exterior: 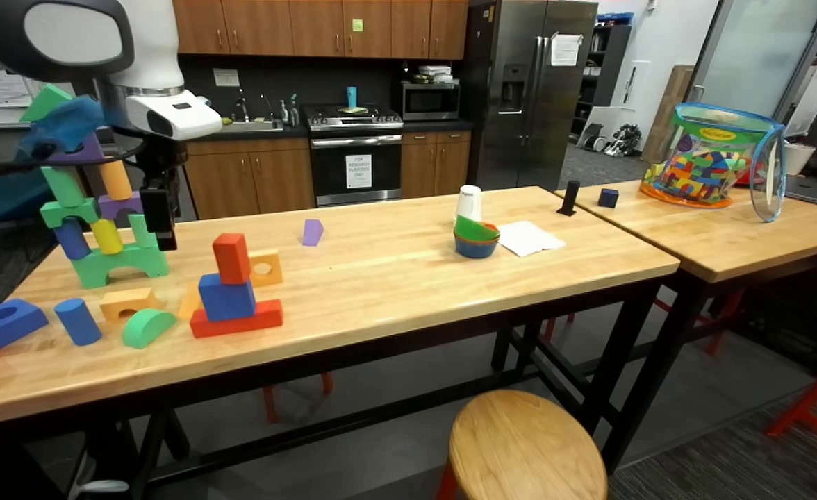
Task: Take the orange block off of the stack and put it down to the left
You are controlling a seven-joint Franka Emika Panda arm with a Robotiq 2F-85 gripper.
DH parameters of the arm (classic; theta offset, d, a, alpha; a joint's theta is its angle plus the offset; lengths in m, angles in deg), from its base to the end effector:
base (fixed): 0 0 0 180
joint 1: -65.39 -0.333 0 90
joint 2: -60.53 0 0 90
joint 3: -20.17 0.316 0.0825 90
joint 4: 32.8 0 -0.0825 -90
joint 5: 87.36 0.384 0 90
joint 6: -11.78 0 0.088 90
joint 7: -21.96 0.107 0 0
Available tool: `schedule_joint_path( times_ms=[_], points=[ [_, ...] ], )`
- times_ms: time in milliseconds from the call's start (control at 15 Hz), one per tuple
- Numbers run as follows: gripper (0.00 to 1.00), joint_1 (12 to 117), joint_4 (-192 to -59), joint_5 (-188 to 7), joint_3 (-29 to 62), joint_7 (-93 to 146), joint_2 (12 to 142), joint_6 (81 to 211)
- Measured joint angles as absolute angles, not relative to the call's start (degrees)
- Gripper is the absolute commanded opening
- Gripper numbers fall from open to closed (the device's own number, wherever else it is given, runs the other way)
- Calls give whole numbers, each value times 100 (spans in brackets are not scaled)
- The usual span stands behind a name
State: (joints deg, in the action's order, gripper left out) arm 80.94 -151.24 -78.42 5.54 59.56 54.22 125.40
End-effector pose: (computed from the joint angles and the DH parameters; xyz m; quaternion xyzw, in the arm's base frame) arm 0.4576 -0.2587 0.4823 -0.8100 0.5800 -0.0051 0.0861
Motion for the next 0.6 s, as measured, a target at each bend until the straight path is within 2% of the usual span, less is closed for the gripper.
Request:
schedule_joint_path(
  times_ms=[600],
  points=[
    [100,8140,-14959,-8428,527,5861,5586,12682]
  ],
)
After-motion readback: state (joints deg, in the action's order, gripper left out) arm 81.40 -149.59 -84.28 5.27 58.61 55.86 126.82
